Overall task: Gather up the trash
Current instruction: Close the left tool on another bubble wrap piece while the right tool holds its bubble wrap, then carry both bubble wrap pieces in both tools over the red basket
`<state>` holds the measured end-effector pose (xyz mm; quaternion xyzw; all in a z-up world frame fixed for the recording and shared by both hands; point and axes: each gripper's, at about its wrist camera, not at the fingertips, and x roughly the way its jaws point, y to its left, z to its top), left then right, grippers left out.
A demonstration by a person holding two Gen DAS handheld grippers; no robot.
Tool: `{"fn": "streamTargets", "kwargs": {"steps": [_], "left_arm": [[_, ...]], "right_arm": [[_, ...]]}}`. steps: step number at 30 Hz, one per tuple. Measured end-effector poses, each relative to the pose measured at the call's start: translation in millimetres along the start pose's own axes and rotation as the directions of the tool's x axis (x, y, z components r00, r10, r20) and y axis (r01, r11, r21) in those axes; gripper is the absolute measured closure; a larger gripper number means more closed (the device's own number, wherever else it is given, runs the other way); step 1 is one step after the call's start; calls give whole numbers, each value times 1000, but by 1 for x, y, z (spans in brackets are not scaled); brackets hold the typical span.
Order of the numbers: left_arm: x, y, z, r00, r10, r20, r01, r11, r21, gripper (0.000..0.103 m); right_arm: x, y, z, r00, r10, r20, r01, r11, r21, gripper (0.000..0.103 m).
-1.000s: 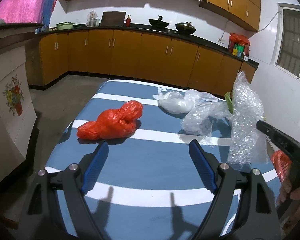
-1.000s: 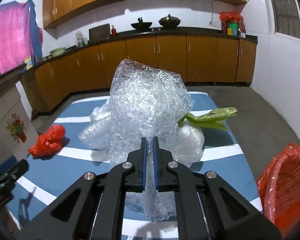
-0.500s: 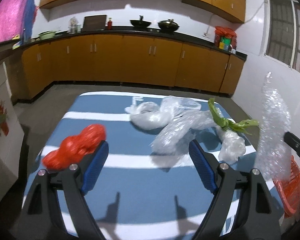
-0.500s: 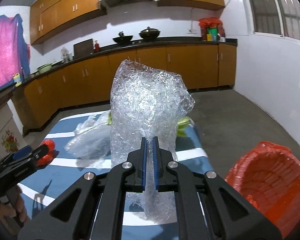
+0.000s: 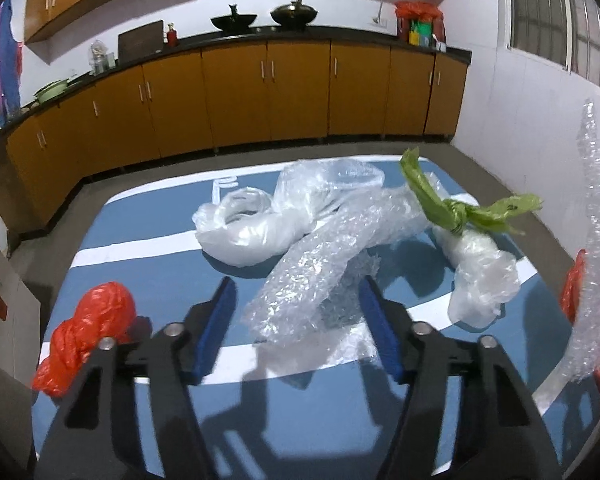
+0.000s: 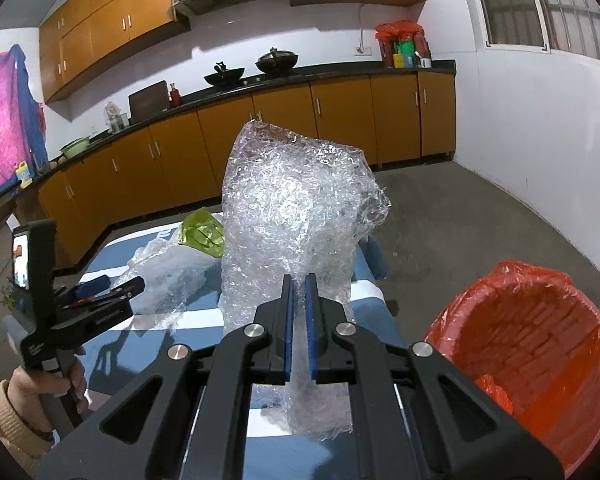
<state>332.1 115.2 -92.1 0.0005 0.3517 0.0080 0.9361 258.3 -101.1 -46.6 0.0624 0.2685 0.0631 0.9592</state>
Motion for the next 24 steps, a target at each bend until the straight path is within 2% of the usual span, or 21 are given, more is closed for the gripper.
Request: {"fn": "streamTargets", "kwargs": {"steps": [2,4,7,14,24], "left_arm": [[4,1,0,1000,-14,-11,14,1000,1,58],[5,2,-1,999,-34,-19,34,999,-1,73],[1,4,-4,999,-51,-15,51,999,8,87],[-27,13,-16,998,-60,17,60,998,1,92],[-95,40,-38,995,-41,86,45,998,-46,92]], "right_arm": [[-2,-3,-2,1000,1,0,-1,1000,0,97],[-2,-3,-2,1000,0,-1,0,1000,2,97],[-3,-4,-3,1000,2,-3,-2,1000,9,97],[-8,-2,-3,1000,14,-3,-14,1000,8,97],[-25,4,-6,999,42,10,-42,999,-7,97]]}}
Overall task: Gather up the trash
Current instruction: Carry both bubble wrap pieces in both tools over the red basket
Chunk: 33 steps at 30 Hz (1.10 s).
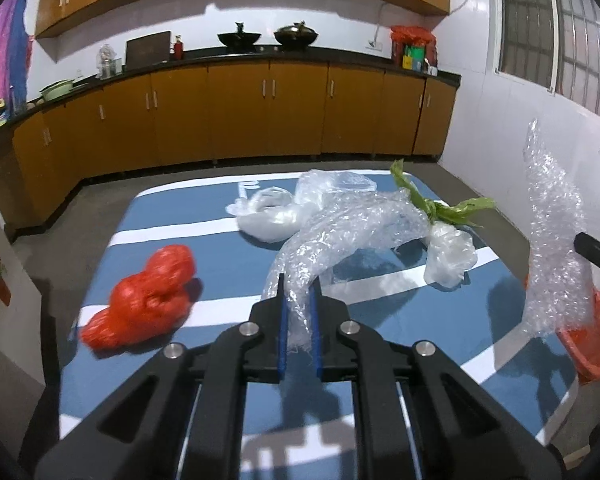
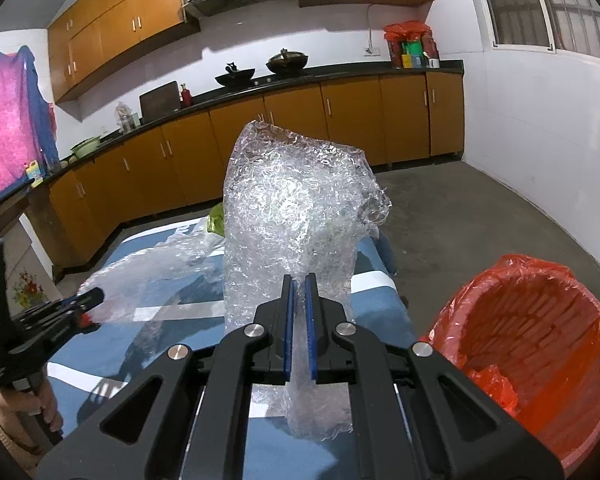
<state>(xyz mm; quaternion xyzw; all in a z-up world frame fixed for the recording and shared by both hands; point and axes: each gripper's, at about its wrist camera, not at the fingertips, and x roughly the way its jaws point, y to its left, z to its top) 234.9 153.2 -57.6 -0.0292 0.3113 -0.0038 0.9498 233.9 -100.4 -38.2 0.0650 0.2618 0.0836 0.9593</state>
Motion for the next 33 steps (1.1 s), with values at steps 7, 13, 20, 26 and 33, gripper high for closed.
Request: {"fn": "streamTargets", "kwargs": {"steps": [7,13,20,26,33], "left_arm": [[-41,-1,2,999,-18,50,18,1000,-9,92],[-64,-22,6,995,-60,82,59,998,18,93],[-79,-56,12,987,-125,98,119,990,70,92],[-82,-85,16,980,-171,101,161,982,100,92],[-77,-124,18,968,-233,90,221,967,128,93]], "right_arm": [[-18,-1,1,1000,-2,24,2,1000,-9,97],[-33,-13,0,999,-28,43,28,1000,2,97],[-53,-37,0,995,-83,59,82,996,33,97],[-68,-63,-1,987,-147,65,142,987,69,97],[-86,-96,-5,972,-228,58,221,970,106,97]]}}
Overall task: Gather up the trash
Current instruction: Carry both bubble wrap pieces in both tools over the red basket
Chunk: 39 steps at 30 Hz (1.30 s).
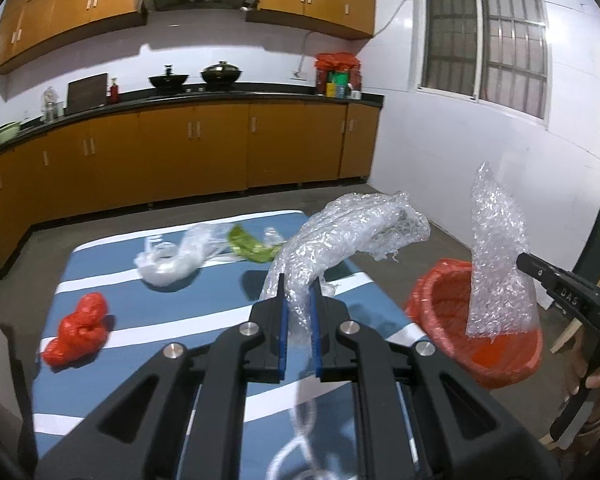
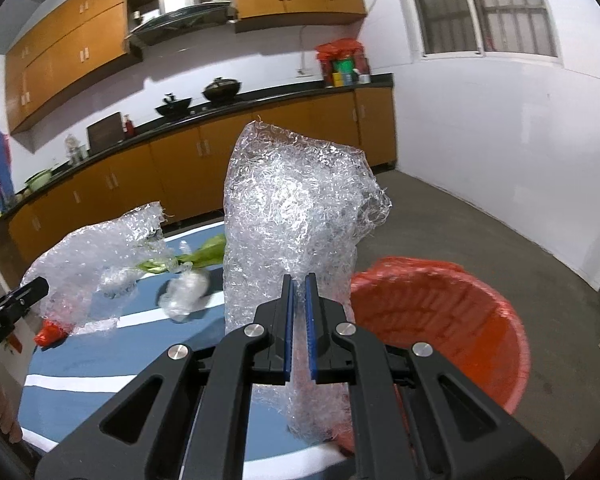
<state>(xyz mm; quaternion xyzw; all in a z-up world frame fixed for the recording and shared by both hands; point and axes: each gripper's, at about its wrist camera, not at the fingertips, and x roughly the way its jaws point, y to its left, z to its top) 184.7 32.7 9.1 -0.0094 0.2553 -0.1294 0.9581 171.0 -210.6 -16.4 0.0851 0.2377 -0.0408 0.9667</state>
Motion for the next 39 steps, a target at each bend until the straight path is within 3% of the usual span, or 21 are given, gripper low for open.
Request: {"fn": "streamTargets", "kwargs": {"steps": [8,20,31,39], "left_arm": [[24,-48,3,995,-92,-26,93,996,14,93],[63,-118,0,972,-220,-88,221,975,6,92],[94,-164,-14,939,-306,-156,311,950,7,92],[118,-178,-27,921,-323,-218,332,943,7,92]], "right_arm": [[-6,-46,-4,996,-84,-21,85,995,52,97],[-11,-96,-9,980,-192,-48,196,973,119,97],[-9,-121,-11,970,-232,-67,240,959,150,97],[0,-125,-13,970,-225,-93,238,959,156,97]]}}
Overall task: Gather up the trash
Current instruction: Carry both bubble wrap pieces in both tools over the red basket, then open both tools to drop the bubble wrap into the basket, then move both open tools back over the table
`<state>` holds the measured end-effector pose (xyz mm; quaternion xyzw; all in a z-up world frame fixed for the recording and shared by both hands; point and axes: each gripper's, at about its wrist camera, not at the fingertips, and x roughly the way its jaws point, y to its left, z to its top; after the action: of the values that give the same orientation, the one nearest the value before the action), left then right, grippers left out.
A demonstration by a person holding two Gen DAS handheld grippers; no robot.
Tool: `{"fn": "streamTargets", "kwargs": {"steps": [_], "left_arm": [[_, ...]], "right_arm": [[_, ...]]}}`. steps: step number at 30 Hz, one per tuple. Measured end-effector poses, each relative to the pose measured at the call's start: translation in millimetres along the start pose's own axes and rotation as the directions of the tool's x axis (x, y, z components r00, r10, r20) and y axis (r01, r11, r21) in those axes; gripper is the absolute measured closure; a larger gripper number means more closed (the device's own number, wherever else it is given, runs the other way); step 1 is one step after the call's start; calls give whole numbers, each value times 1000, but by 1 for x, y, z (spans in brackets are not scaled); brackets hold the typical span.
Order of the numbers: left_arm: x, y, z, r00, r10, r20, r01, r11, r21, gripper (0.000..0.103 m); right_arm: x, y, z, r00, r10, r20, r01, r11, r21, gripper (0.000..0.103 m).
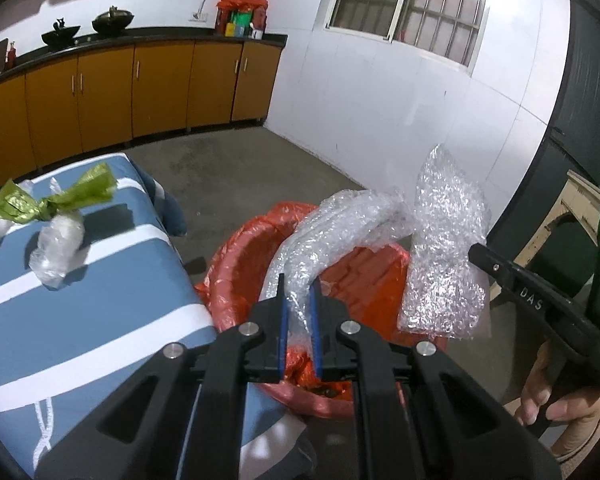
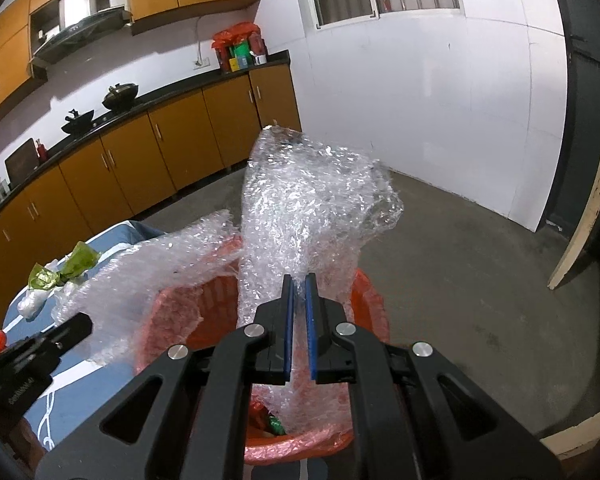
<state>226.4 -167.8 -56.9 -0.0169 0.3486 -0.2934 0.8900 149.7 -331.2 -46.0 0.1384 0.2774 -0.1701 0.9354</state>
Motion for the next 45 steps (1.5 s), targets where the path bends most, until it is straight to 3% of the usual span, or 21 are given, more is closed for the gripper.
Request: {"fn": "streamTargets", "kwargs": {"steps": [5,10,14,17,22,30,38,45], "left_arm": [[11,1,-6,999,-1,-32,1,1000,-1,91],[13,8,-9,999,7,-45,-7,1000,-16,75],[12,12,-9,999,12,-41,-13,999,-29,69],[10,15,-8,999,13,-30,-14,999,-34,63],[5,18,-9,1000,22,-20,-22,999,-30,58],[-14,32,-14,995,95,18,-95,995,-17,52],[-42,68,-22,978,204,53,-201,979,-44,46],[-80,119,-36,939,332,91,-321,940,-115,37]], "right_arm": [[10,4,-4,999,29,-32,-30,999,-12,97],[18,7,-8,995,74,-73,-75,997,-9,95],[19,5,-9,993,85,-83,-86,996,-5,85],[16,2,-10,994,84,-76,-85,996,-2,71],[14,3,-8,995,73,-70,-73,997,-6,70],[12,11,-9,995,72,-62,-74,997,-33,70],[12,34,-10,993,101,-64,-106,991,-76,70],[13,78,-10,984,165,-72,-173,976,-136,70]]}}
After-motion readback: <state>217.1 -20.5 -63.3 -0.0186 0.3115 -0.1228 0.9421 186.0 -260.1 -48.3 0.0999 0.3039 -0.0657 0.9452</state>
